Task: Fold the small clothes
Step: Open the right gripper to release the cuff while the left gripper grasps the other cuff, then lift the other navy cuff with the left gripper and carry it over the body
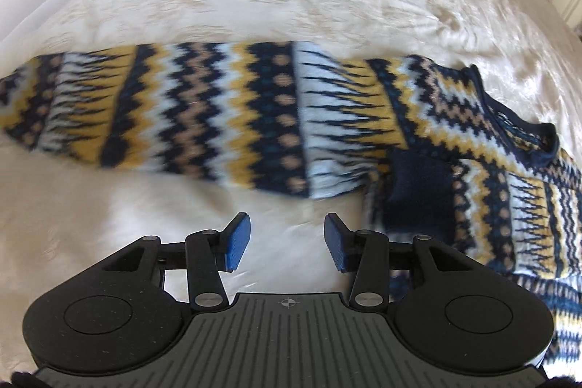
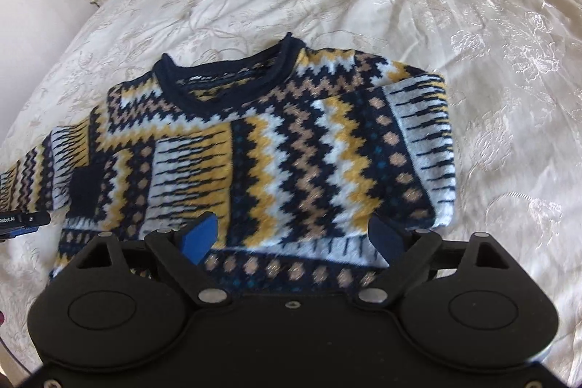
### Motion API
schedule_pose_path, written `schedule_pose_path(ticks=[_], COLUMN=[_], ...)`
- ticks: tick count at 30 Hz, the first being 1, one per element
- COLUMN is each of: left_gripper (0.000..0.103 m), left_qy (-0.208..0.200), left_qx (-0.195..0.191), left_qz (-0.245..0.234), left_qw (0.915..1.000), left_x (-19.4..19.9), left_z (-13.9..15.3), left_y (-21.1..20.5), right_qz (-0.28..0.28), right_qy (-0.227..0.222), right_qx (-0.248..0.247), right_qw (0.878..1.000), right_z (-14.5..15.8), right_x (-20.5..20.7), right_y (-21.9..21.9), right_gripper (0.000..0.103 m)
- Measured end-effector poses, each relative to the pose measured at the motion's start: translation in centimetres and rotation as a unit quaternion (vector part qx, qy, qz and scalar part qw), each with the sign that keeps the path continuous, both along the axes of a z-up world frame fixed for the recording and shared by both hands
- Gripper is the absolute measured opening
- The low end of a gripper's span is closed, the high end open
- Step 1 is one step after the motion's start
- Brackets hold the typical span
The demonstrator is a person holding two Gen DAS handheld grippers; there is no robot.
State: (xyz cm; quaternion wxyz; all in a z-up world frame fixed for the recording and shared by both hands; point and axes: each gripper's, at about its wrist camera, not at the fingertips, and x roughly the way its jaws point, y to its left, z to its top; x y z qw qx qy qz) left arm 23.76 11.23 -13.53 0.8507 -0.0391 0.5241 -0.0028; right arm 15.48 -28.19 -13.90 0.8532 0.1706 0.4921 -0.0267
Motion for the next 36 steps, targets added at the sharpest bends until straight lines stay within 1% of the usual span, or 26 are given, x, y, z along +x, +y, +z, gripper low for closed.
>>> schedule_pose_path(ticks=[5, 10, 13, 14, 19, 22, 25, 29, 34, 36], left_gripper=[0.044, 0.044, 0.044, 0.044, 0.044, 0.044, 0.044, 0.044, 0.044, 0.043], left_qy=[-0.015, -0.038, -0.051, -0.054, -0.073, -0.08, -0.089, -0.083, -0.065, -0.061], left_qx=[-0.001, 0.017, 0.036, 0.038, 0.009, -0.009, -0.021, -0.012, -0.009, -0.003], left_qz=[0.047, 0.086, 0.097, 0.101, 0.143, 0.166, 0.173, 0.175, 0.204, 0.204], left_qw=[0.9988, 0.9954, 0.9933, 0.9927, 0.987, 0.9828, 0.9806, 0.981, 0.9767, 0.977], left_x=[-1.5, -1.8, -1.6, -1.6, -1.0, 0.1, 1.3, 2.9, 4.0, 4.5], left_z=[1.2, 2.7, 3.5, 3.8, 4.8, 4.9, 4.7, 4.0, 2.6, 2.2], left_y=[5.4, 10.7, 13.5, 14.3, 18.8, 20.3, 20.9, 20.9, 22.2, 22.4], right_qz=[0.025, 0.047, 0.055, 0.057, 0.067, 0.069, 0.072, 0.075, 0.071, 0.07], right_qy=[0.008, 0.011, 0.008, 0.006, -0.003, -0.004, -0.005, -0.002, 0.0, 0.002], right_qx=[0.01, 0.011, 0.009, 0.009, 0.004, 0.003, 0.001, -0.001, -0.005, -0.005], right_qw=[1.0, 0.999, 0.998, 0.998, 0.998, 0.998, 0.997, 0.997, 0.997, 0.998], right_z=[0.6, 1.2, 1.9, 2.0, 3.0, 3.3, 3.7, 4.0, 4.0, 4.0], right_x=[-2.0, -3.1, -3.3, -3.2, -2.6, -2.3, -2.2, -2.0, -1.9, -1.9], right_y=[3.3, 6.0, 7.4, 7.7, 9.8, 11.1, 12.2, 13.2, 13.4, 13.3], right_gripper=[0.091, 0.091, 0.091, 0.091, 0.091, 0.091, 0.091, 0.091, 0.091, 0.091])
